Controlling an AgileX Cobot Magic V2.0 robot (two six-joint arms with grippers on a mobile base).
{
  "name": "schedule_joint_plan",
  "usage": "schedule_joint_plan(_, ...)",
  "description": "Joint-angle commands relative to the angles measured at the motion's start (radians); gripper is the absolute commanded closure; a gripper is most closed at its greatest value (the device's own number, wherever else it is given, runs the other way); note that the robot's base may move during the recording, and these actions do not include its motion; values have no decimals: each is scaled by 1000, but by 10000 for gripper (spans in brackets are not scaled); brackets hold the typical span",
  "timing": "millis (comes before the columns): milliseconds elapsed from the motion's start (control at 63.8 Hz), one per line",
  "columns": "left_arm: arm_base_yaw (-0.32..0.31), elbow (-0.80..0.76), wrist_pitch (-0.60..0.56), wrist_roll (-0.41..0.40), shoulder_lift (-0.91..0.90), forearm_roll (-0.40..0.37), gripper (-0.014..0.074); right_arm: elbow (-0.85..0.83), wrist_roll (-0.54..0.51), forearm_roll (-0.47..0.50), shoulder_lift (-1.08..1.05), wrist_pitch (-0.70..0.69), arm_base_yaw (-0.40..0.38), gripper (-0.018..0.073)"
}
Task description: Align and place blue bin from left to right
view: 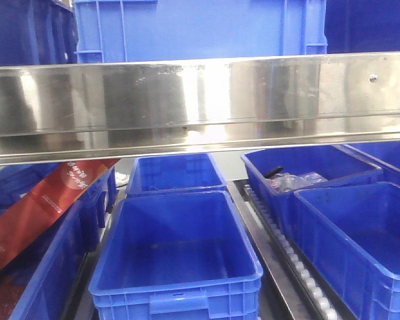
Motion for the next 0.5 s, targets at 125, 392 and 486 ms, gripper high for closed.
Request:
schedule_joint_plan(125,-5,36,-74,2,-31,10,592,21,-10,-15,-13,-85,-3,629)
schedule_joint_plan(392,-5,36,-74,2,-31,10,592,21,-10,-15,-13,-93,-3,629)
schedule_joint_plan(486,-5,36,-74,2,-31,10,592,21,-10,-15,-13,-93,-3,629)
